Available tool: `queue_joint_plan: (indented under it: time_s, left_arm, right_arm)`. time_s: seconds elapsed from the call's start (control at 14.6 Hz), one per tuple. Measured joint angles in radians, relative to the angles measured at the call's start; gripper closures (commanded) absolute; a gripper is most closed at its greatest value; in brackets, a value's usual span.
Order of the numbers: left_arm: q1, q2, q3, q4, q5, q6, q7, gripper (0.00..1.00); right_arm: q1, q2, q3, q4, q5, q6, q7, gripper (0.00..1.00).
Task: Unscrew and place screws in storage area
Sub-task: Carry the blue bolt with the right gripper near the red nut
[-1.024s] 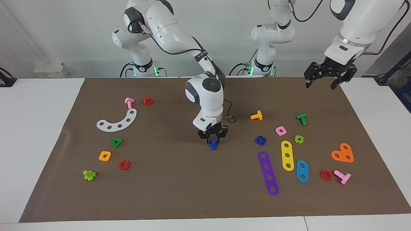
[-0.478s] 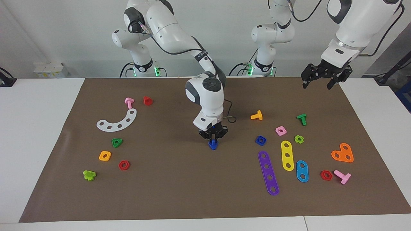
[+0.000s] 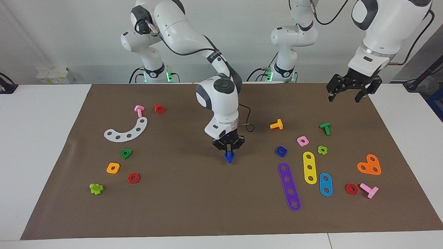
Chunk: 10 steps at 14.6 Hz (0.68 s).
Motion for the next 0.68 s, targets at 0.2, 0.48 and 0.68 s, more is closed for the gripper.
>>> queue_joint_plan:
  time_s: [0.2,0.48,0.68]
  left_arm:
    - [0.000,-0.002,0.000,-0.004,0.000,0.000,-0.006,0.00]
    - [0.000,-0.003,0.000,-0.009,0.000,0.000,-0.015,0.00]
    - [0.000,-0.004,-0.003,-0.009,0.000,0.000,-0.027,0.00]
  right_arm:
    - [-0.150,-0.127,0.000,-0.186,0.029,-0.002,-0.212,1.00]
    - [-0.254,-0.179,0.001,-0.365,0.060,0.073,-0.354,1.00]
    - [-0.294,-0.181,0.001,-0.445,0.060,0.158,-0.400,1.00]
